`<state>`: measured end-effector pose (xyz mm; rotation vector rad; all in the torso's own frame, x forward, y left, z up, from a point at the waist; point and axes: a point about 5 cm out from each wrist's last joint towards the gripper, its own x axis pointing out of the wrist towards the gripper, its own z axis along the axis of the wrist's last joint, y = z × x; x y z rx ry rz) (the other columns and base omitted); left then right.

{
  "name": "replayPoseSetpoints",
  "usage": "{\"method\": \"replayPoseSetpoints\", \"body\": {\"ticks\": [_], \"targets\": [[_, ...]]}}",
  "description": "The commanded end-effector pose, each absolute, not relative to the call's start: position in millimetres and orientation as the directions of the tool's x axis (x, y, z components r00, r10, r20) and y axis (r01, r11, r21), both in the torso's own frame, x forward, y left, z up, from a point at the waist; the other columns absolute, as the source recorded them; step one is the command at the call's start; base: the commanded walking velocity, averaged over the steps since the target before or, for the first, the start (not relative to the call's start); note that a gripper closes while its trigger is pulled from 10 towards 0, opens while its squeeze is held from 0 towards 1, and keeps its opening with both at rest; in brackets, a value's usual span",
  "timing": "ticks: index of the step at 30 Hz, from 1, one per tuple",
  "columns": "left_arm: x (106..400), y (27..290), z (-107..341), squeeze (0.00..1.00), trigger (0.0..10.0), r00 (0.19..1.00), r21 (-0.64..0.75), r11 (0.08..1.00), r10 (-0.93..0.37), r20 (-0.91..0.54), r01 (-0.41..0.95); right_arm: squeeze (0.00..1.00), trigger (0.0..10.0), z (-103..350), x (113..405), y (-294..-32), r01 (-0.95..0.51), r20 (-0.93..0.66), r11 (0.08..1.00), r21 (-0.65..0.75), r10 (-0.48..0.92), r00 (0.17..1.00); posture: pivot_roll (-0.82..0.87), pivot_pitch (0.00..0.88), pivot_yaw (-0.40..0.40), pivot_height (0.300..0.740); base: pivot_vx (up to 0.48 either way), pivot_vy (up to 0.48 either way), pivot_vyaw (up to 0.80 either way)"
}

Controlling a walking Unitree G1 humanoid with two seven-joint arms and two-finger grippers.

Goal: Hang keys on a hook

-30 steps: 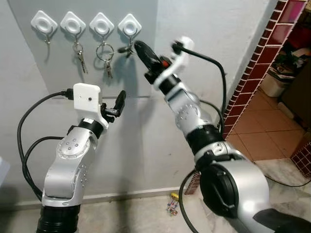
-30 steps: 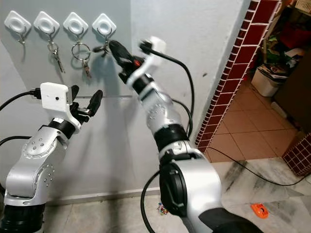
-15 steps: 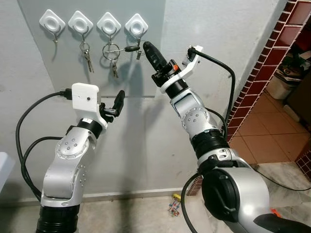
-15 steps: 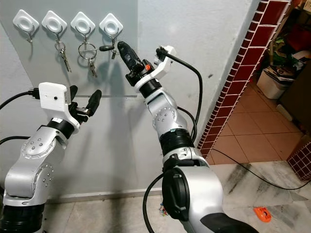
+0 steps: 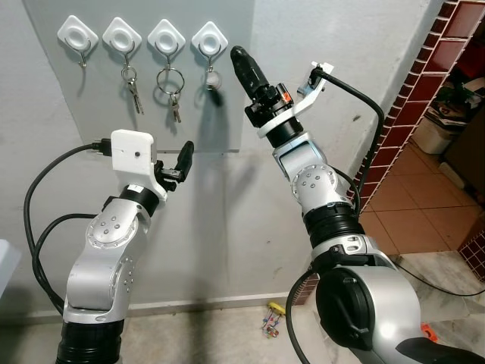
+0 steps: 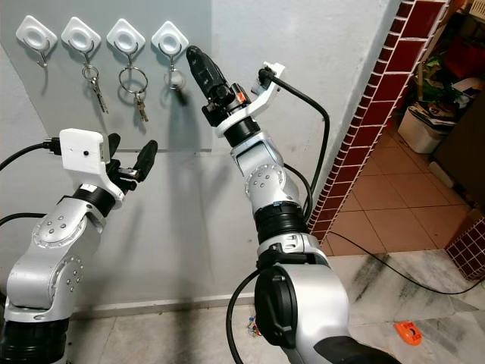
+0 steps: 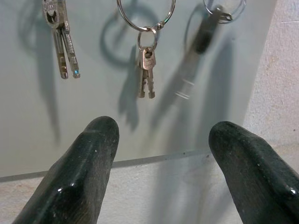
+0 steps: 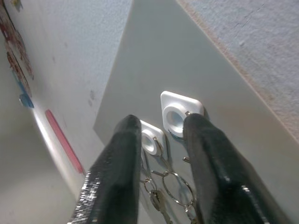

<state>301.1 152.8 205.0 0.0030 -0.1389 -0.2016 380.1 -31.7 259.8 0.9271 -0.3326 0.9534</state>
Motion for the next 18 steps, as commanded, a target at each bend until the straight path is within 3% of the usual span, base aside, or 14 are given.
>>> {"method": "replayPoseSetpoints", "body": {"ticks": [1,2,3,4,11,18], "targets": [[298.7,154.3,206.6,0.0,10.0,0.972,0.021,0.982,-0.19,0.142,0.188,1.0,10.0,233.0,364.2,-11.1,-0.795,0.601,0.178,0.58,0.565,0.565,-0.03,0.016,-0.041,0.728,0.0,0.0,0.0],[298.7,154.3,206.6,0.0,10.0,0.972,0.021,0.982,-0.19,0.142,0.188,1.0,10.0,233.0,364.2,-11.1,-0.795,0.601,0.178,0.58,0.565,0.565,-0.03,0.016,-0.041,0.728,0.0,0.0,0.0],[298.0,155.4,205.4,0.0,10.0,0.972,0.021,0.983,-0.186,0.143,0.185,0.94,10.0,227.4,362.0,-13.7,-0.793,0.589,0.196,0.577,0.573,0.57,-0.03,0.016,-0.041,0.728,0.0,0.0,0.0],[297.5,156.1,204.3,0.0,10.0,0.973,0.021,0.983,-0.183,0.142,0.182,0.0,10.0,223.3,360.1,-15.5,-0.794,0.58,0.208,0.571,0.582,0.57,-0.03,0.016,-0.04,0.728,0.0,0.0,0.0],[295.1,161.2,191.3,0.0,10.0,0.982,0.041,0.988,-0.153,0.113,0.149,0.0,10.0,206.1,338.2,-30.7,-0.836,0.567,0.215,0.506,0.647,0.51,-0.03,0.011,-0.04,0.728,0.0,0.0,0.0],[292.6,168.4,171.0,0.0,10.0,0.991,0.048,0.993,-0.115,0.07,0.112,0.0,10.0,175.5,322.5,-51.6,-0.821,0.47,0.336,0.462,0.693,0.547,-0.04,0.004,-0.035,0.728,0.0,0.0,0.0]]}}
